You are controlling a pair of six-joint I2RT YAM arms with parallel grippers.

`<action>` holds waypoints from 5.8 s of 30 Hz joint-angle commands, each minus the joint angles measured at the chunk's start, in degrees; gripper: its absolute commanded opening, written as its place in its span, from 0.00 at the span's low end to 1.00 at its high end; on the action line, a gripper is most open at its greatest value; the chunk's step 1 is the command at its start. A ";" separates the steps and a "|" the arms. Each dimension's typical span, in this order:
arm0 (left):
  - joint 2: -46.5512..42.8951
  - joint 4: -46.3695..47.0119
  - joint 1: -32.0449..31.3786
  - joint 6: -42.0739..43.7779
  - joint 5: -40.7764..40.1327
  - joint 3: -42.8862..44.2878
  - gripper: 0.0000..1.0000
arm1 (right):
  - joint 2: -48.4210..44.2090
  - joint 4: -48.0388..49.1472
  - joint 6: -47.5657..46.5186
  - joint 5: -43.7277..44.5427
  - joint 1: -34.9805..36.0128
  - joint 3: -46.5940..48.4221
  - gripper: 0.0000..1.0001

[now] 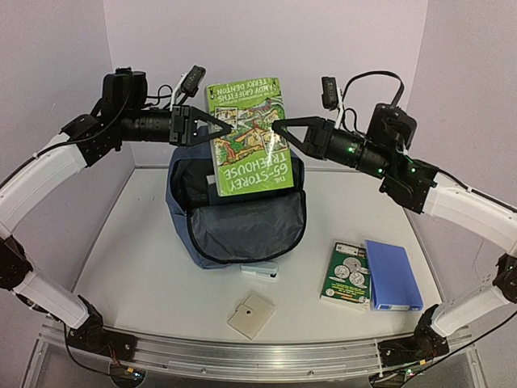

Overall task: Pack the student bag
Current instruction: Pick up the book from the center of the board, then place the book in the student bag.

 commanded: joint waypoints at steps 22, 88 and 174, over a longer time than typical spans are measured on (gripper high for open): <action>4.43 -31.51 -2.63 25.25 10.73 6.83 0.00 | 10.88 -57.81 -32.48 -4.69 0.23 33.13 0.98; 4.65 -18.62 -5.85 38.92 -40.92 -10.12 0.59 | 6.15 -26.70 -56.78 12.32 4.15 21.88 0.00; -15.09 0.29 -4.84 2.02 -42.64 -32.45 0.56 | -5.34 -26.30 -57.67 13.95 4.17 8.11 0.00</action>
